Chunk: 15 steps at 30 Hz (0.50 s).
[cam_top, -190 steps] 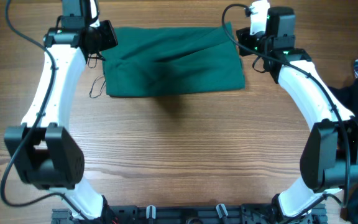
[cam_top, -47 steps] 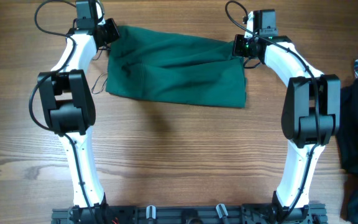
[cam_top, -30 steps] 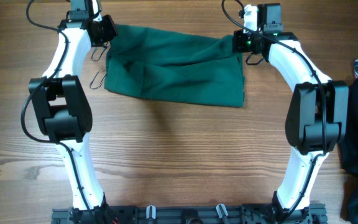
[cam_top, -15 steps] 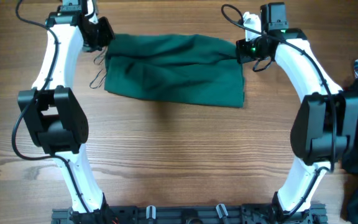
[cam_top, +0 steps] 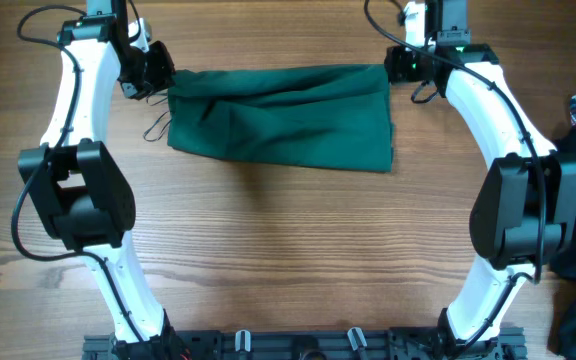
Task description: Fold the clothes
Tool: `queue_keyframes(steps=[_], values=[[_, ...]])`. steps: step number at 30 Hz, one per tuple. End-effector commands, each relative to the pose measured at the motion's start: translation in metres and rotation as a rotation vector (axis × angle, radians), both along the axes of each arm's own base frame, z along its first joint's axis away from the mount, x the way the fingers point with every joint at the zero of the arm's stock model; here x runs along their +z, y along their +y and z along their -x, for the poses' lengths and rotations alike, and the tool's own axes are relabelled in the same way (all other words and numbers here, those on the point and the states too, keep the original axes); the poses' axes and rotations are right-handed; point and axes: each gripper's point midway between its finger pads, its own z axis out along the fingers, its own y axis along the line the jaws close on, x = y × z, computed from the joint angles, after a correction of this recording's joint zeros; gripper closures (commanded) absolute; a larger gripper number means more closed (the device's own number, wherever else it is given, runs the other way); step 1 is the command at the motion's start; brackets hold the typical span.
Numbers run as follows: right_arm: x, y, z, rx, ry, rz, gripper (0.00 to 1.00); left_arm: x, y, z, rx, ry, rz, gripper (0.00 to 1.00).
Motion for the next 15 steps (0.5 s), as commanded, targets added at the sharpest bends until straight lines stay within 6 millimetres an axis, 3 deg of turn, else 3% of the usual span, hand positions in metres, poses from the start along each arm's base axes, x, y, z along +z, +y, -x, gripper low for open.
queue_keyframes(steps=[1, 4, 7, 15], values=[[-0.006, -0.010, -0.013, -0.091, -0.013, -0.093, 0.45, 0.024, -0.004, -0.002, -0.033, -0.060, 0.011, 0.96], [-0.056, 0.003, -0.014, -0.055, 0.079, -0.200, 0.46, 0.024, -0.003, -0.002, -0.032, -0.061, 0.011, 0.96], [-0.077, 0.014, -0.015, -0.025, 0.105, -0.256, 0.48, 0.024, -0.003, -0.002, -0.032, -0.061, 0.011, 0.96], [-0.062, 0.031, -0.035, -0.024, 0.028, -0.406, 0.50, 0.024, -0.003, -0.003, -0.032, -0.064, 0.010, 0.96]])
